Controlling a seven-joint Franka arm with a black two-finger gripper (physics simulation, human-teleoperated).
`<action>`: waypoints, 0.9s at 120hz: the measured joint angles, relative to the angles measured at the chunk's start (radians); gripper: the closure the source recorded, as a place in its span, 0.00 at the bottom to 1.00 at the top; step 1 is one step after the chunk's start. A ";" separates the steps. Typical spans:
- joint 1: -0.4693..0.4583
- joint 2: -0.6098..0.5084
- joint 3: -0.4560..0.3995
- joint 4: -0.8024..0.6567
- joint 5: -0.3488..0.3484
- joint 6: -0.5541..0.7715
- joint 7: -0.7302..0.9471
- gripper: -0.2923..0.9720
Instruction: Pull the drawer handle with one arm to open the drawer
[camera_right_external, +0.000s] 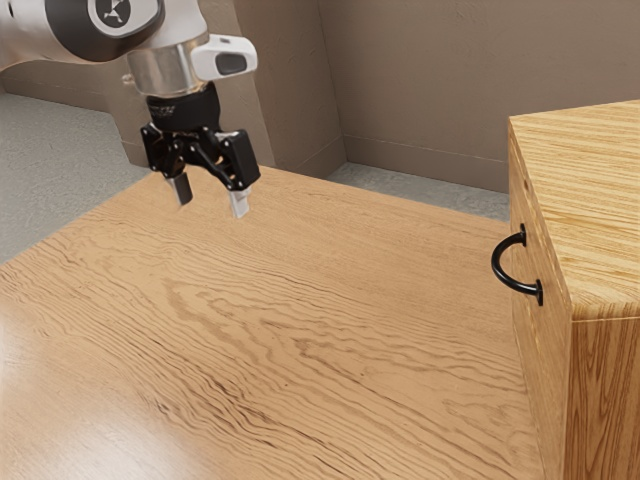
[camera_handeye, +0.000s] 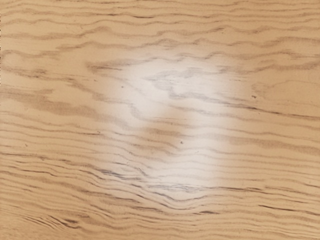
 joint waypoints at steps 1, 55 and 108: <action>0.000 0.000 0.000 0.000 0.000 0.002 0.000 0.23; 0.008 -0.074 -0.061 0.052 0.025 0.118 -0.012 0.23; 0.011 -0.122 -0.134 -0.314 -0.198 0.538 -0.096 0.23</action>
